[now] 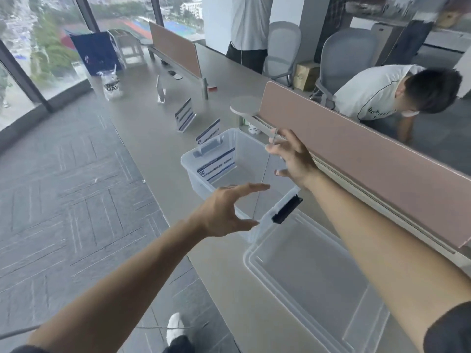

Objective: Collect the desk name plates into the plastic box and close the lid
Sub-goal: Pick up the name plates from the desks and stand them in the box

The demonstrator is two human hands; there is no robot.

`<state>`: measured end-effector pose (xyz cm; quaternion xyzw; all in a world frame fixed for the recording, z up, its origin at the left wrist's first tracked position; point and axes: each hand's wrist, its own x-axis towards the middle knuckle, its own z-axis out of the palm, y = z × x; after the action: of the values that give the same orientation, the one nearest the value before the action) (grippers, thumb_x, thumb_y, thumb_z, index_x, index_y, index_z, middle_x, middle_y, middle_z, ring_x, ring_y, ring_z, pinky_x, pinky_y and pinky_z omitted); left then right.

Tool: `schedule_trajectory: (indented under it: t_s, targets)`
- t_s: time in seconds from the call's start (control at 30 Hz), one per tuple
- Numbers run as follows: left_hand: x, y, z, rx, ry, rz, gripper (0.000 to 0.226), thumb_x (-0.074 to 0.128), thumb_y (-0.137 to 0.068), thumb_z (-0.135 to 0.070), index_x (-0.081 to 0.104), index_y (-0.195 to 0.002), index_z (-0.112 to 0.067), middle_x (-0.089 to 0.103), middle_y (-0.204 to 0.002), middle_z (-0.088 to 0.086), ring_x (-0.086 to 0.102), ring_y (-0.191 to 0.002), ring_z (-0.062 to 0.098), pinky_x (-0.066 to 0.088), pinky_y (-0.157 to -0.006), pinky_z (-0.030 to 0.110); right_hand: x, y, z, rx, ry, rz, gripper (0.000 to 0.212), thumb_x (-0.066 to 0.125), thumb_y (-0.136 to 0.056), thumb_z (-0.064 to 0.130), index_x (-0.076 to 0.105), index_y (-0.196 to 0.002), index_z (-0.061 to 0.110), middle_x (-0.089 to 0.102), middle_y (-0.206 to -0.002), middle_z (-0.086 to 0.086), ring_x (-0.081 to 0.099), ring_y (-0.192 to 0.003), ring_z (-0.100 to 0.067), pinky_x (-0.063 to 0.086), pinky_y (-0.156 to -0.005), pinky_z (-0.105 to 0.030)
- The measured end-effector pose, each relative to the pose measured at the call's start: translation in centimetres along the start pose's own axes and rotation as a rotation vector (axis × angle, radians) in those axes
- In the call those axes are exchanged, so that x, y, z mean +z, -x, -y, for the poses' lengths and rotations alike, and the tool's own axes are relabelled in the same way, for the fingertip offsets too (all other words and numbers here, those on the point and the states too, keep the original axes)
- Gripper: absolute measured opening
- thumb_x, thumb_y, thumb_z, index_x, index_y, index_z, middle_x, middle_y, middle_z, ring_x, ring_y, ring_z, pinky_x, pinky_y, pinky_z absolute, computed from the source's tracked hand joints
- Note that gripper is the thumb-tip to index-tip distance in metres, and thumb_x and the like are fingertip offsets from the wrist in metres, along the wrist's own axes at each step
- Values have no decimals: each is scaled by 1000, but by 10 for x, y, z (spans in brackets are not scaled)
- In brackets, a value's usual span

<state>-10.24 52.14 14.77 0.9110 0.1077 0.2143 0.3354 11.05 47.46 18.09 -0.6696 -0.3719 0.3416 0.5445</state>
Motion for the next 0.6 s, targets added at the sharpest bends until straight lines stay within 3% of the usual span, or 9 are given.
schedule_trajectory:
  t_s: [0.1, 0.23, 0.3, 0.4, 0.6]
  targets:
    - [-30, -12, 50, 38, -4, 19, 73, 80, -70, -30, 45, -133, -35, 62, -128, 2, 55, -119, 22, 47, -98, 46, 35, -38, -4, 46, -4, -43, 28, 66, -84, 38, 57, -109, 48, 56, -111, 23, 51, -97, -5, 46, -71, -39]
    - [-71, -26, 120, 11, 42, 87, 77, 81, -67, -27, 45, -133, -40, 54, -128, -18, 50, -124, 16, 45, -101, 42, 82, -85, -2, 129, -5, -118, 44, 65, -76, 48, 52, -118, 50, 53, -124, 20, 49, -101, -3, 48, -77, -41]
    - [-90, -37, 148, 11, 60, 146, 76, 80, -67, -23, 46, -133, -38, 54, -126, -23, 56, -114, 10, 48, -97, 38, 97, -106, -1, 177, -14, -150, 47, 65, -78, 49, 50, -122, 51, 49, -134, 16, 49, -98, -4, 49, -79, -41]
    - [-109, -58, 174, 1, -2, 239, 75, 77, -69, -28, 42, -133, -45, 57, -122, -25, 61, -96, 7, 52, -83, 35, 107, -131, -3, 265, -48, -206, 44, 66, -86, 46, 49, -126, 52, 47, -139, 15, 50, -93, -19, 55, -75, -39]
    - [-123, -97, 216, -42, 125, 368, 75, 80, -72, -23, 44, -136, -38, 58, -122, -20, 59, -106, 5, 47, -94, 29, 112, -174, -18, 407, -82, -258, 65, 64, -85, 54, 33, -142, 57, 41, -145, 18, 42, -115, -26, 49, -72, -37]
